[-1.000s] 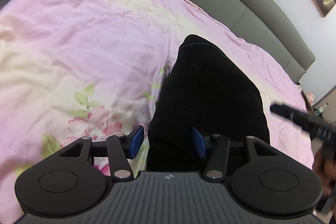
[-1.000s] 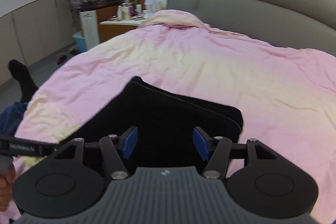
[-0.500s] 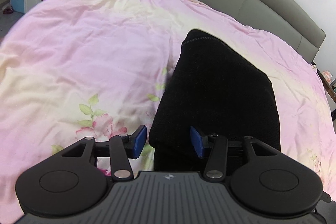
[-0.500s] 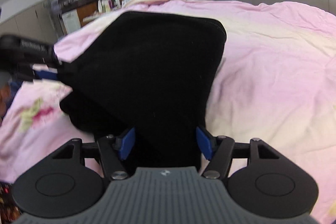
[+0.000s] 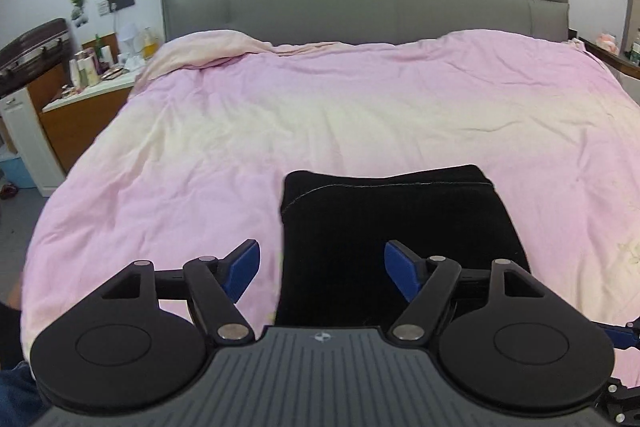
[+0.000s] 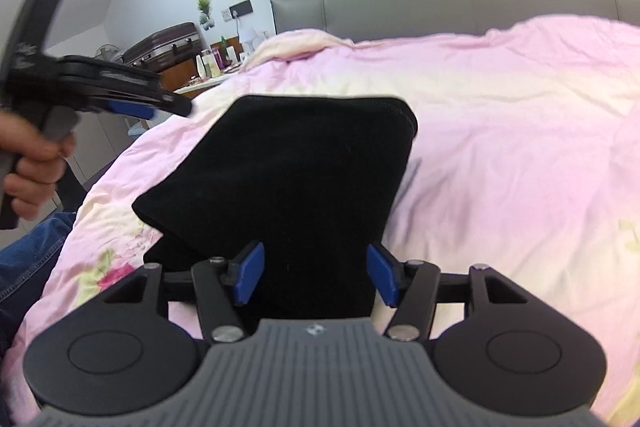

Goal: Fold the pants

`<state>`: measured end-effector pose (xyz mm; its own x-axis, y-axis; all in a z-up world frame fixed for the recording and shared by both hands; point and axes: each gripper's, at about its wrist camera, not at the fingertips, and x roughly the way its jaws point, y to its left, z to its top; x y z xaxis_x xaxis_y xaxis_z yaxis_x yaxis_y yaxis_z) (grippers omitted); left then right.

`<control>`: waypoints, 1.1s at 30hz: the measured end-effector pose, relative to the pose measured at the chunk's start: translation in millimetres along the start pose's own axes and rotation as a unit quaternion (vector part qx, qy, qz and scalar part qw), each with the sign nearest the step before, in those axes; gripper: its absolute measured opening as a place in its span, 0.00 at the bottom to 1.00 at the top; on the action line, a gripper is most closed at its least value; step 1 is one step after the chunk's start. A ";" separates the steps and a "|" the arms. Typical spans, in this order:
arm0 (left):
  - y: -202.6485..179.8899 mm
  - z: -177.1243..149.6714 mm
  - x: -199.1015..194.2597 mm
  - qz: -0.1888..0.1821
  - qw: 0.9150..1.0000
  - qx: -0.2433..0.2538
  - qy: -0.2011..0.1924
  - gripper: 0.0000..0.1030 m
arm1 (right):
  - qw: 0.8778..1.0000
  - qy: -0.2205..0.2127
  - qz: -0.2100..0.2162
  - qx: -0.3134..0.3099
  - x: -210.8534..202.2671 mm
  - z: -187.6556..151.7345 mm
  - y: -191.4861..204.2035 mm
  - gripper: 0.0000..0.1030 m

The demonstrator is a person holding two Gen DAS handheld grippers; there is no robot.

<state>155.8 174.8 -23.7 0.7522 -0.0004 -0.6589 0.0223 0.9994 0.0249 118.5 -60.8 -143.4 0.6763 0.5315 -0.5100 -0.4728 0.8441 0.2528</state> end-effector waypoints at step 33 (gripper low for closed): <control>27.2 -10.3 91.9 0.018 0.991 -0.106 0.074 1.00 | 1.000 0.017 -0.024 -0.002 159.6 106.9 8.4 0.34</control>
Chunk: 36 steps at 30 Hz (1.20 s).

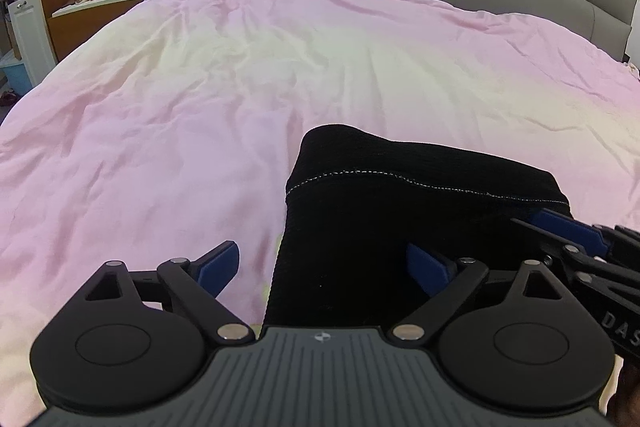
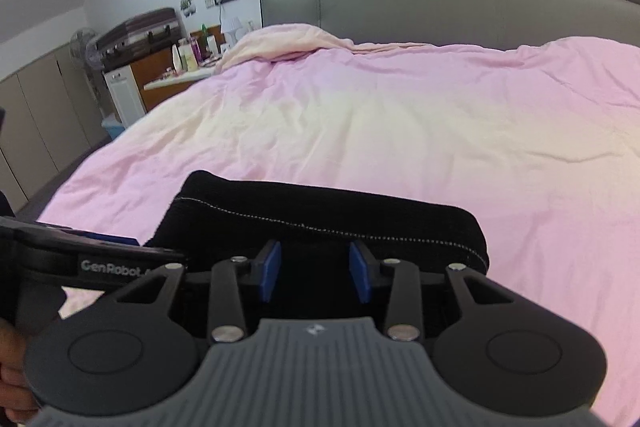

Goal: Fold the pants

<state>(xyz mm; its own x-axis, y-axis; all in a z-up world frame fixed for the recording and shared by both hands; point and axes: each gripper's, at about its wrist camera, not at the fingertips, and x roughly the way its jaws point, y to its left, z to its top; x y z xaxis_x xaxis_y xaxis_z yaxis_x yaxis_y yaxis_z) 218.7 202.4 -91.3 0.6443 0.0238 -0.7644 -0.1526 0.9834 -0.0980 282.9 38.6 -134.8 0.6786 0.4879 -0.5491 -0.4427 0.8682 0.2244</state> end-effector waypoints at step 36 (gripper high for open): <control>68.3 -48.5 -86.2 -0.080 0.997 -0.007 -0.021 0.97 | 0.991 0.040 0.024 0.123 -138.0 -117.6 -60.8 0.65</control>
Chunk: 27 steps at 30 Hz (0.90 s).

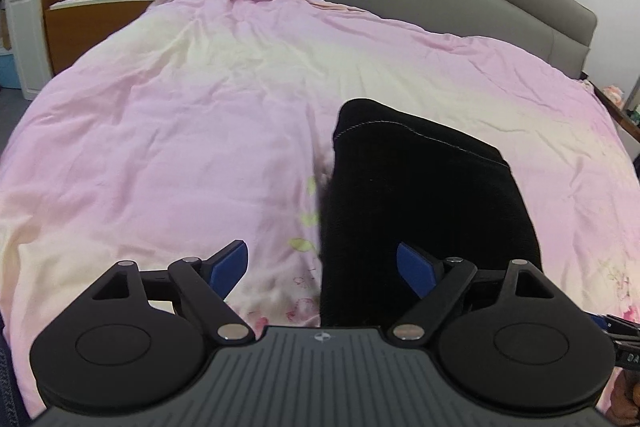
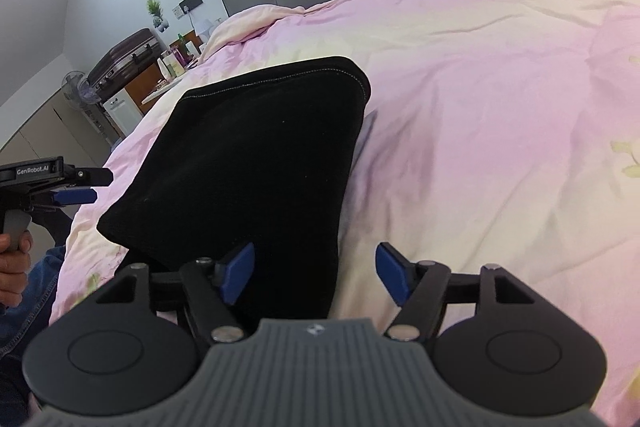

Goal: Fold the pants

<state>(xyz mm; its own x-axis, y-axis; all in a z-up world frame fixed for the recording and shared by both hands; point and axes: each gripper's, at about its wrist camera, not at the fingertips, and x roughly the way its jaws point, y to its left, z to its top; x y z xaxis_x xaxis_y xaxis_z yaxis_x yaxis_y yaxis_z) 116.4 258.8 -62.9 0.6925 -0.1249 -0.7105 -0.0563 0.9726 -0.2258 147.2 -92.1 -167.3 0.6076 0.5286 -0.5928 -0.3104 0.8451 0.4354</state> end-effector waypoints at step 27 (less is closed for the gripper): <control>62.8 -11.7 138.5 -0.246 0.925 -0.201 0.209 1.00 | 0.929 0.141 0.198 0.279 126.2 64.5 -76.1 0.94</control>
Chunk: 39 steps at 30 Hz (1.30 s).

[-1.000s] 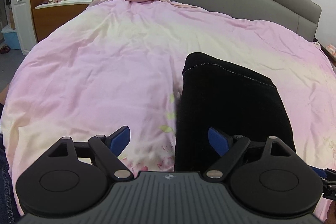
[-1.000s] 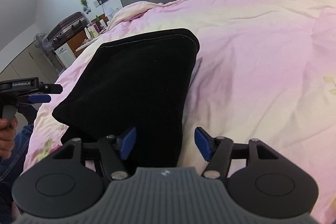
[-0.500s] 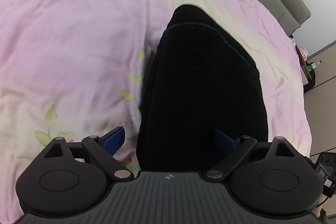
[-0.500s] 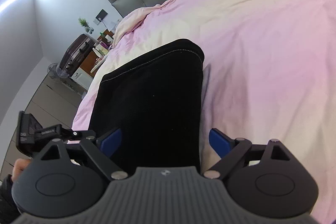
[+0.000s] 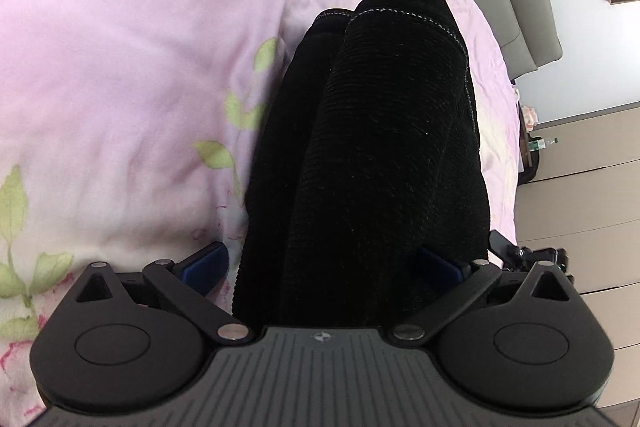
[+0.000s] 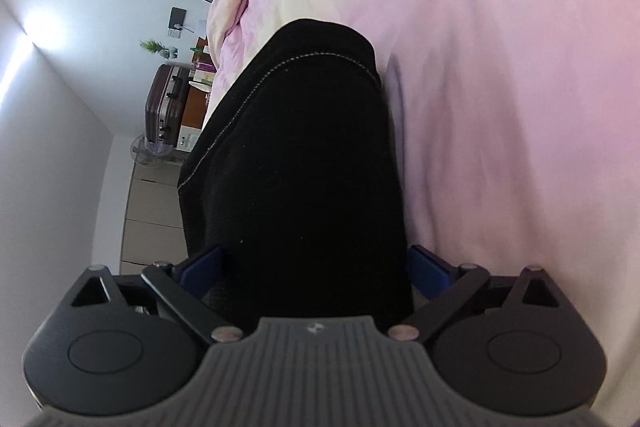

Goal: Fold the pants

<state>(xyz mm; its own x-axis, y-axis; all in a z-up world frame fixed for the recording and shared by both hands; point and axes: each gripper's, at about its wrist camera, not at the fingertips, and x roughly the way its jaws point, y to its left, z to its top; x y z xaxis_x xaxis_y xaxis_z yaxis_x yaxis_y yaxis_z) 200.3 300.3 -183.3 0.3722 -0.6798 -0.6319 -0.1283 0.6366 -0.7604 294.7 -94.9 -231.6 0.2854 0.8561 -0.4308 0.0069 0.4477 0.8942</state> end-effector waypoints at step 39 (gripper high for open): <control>-134.6 -60.5 -29.0 -0.043 0.990 0.128 -0.026 0.77 | 0.996 -0.033 0.034 -0.078 -96.5 -37.6 72.5 0.63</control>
<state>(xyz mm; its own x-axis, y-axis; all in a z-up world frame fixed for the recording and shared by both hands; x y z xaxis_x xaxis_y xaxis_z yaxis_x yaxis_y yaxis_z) 151.1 212.3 -71.6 0.4193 -0.7200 -0.5530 0.1415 0.6535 -0.7435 231.5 -135.4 -129.8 0.3425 0.8696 -0.3557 -0.1623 0.4277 0.8892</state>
